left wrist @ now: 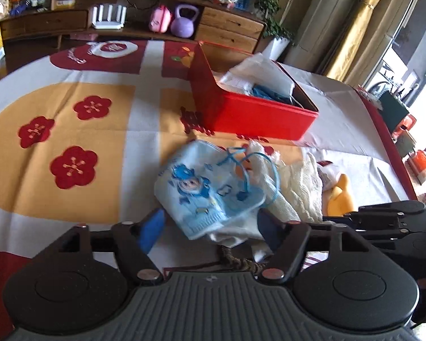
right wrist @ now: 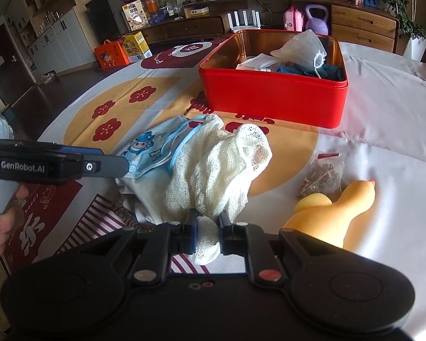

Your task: Organize soft objects

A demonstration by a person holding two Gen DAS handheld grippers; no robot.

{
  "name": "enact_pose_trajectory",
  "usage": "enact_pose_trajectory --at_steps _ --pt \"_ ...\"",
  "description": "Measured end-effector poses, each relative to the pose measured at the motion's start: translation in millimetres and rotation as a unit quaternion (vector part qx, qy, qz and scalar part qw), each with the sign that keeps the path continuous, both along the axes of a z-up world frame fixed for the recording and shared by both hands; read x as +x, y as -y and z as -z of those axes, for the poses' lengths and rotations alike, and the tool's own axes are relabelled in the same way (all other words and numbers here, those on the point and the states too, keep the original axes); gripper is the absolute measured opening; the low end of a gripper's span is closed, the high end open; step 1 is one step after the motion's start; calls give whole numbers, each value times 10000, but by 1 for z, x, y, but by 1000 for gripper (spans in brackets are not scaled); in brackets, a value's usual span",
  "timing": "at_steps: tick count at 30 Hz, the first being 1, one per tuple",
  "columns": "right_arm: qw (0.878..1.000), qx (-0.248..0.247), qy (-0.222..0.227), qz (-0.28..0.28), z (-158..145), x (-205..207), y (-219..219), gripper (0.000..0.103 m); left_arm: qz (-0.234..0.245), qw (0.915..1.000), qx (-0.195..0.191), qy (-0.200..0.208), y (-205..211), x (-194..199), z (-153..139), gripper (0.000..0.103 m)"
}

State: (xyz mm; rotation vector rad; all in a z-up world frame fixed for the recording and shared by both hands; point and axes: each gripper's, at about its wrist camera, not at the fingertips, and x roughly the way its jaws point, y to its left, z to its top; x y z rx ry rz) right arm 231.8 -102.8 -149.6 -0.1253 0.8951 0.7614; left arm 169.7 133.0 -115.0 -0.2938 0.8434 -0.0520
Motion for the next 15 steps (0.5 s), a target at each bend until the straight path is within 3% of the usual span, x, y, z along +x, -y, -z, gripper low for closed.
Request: enact_pose_trajectory --at_steps 15 --pt "9999 86 -110 32 2 1 2 14 -1 9938 1084 -238 11 51 16 73"
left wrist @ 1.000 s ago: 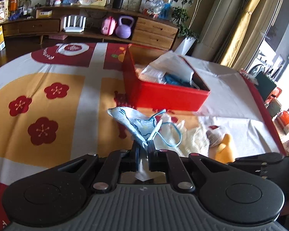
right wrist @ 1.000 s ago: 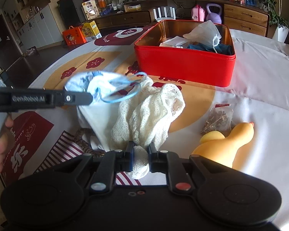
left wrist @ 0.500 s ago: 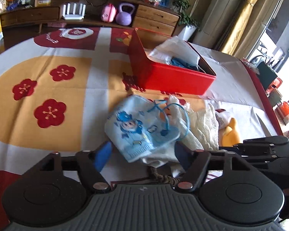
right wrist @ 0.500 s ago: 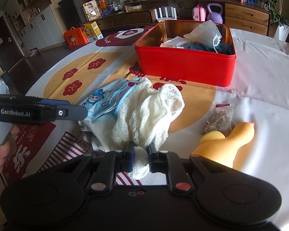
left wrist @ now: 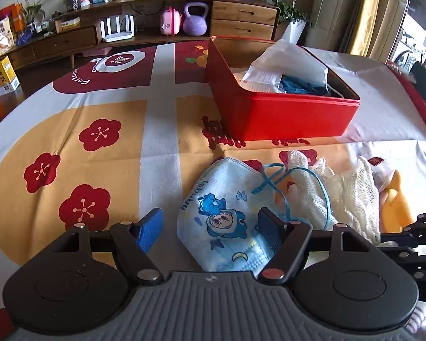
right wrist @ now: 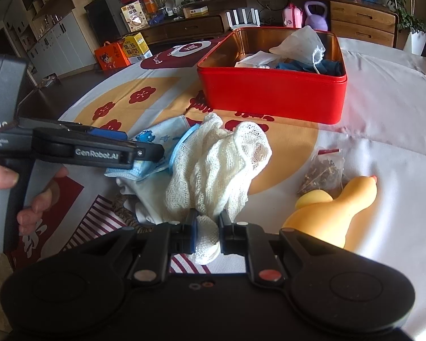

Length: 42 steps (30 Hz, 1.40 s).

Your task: Organize soft objects

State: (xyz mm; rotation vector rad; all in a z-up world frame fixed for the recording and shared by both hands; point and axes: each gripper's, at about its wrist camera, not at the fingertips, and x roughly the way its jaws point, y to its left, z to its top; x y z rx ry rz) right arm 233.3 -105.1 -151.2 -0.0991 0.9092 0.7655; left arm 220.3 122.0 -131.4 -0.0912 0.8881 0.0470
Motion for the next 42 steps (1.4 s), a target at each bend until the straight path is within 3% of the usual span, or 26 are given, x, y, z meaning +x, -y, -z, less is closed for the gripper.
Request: enact_pose_trajectory --at_steps 3,6,8,17,26,42 --pt "10000 22 -29 4 0 1 0 14 81 9999 78 -18 5 0 5 73" --pt "10000 21 -30 3 0 1 0 14 219 9995 227 85 11 -3 6 59" --pt "10000 28 -35 9 1 1 0 13 271 9993 214 125 13 -4 5 44" --pt "10000 0 -28 -1 0 0 0 14 -8 9994 -139 315 -2 -1 -9 13" --pt "9998 132 134 92 -18 -5 2 12 -258 9976 -416 485 -11 -14 -30 8" --pt "9940 482 972 153 -105 -10 29 11 -133 9947 -554 857 13 -37 -91 8"
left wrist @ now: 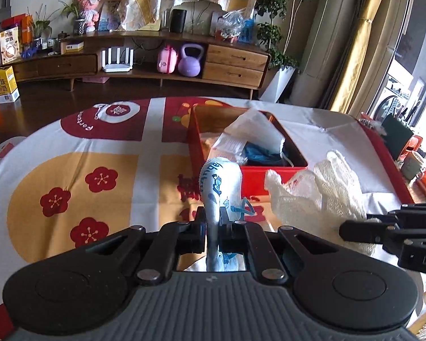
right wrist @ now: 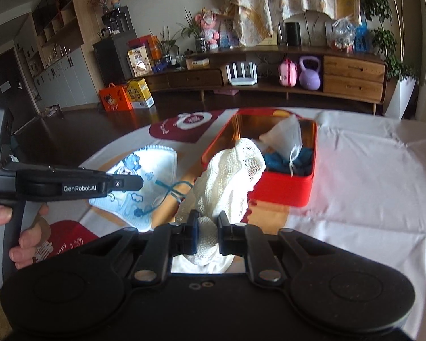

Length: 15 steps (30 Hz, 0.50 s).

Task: Organize soft objects
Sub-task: 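Carry the mask with the left tool while the right tool carries the mesh cloth into the tin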

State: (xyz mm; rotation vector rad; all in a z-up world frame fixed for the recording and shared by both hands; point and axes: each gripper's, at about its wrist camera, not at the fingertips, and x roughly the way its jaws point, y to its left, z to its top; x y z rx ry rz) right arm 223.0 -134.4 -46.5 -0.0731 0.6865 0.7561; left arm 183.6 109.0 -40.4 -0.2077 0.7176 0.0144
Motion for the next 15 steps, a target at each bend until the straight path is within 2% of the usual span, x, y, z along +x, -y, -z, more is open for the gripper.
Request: enact_pose_trajectory --at_steps 6,15 --pt "9996 -27 276 35 -24 16 5 11 62 9998 -53 166 7 11 -19 8" --pt "9984 -54 481 297 -34 64 5 12 102 9994 -66 338 12 54 -36 8"
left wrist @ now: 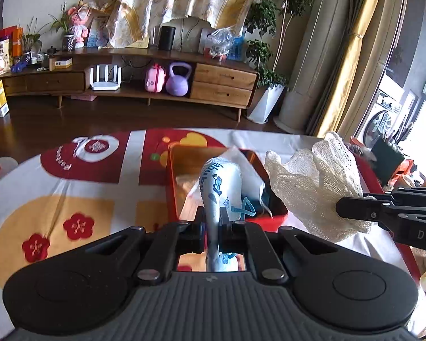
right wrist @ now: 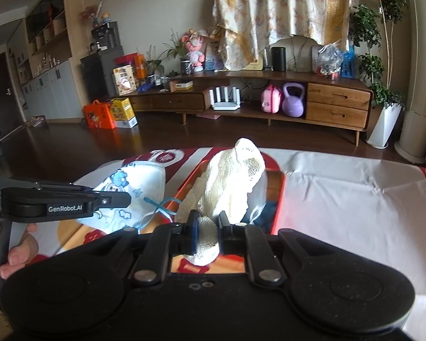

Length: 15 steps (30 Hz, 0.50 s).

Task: Organize soft objects
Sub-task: 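Carry the mask with the left tool while the right tool carries the mesh cloth into the tin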

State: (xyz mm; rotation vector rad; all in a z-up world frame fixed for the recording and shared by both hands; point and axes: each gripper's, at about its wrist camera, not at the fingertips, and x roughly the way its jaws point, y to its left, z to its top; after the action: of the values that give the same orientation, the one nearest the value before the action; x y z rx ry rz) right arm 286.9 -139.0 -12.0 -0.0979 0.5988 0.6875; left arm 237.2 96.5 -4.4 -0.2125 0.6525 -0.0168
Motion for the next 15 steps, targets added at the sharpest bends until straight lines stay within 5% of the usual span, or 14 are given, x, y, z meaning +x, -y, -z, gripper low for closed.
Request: enact_pose_trajectory --at_steps 15 --pt "9996 -162 -197 133 31 73 -22 12 3 9999 38 -112 3 85 17 8"
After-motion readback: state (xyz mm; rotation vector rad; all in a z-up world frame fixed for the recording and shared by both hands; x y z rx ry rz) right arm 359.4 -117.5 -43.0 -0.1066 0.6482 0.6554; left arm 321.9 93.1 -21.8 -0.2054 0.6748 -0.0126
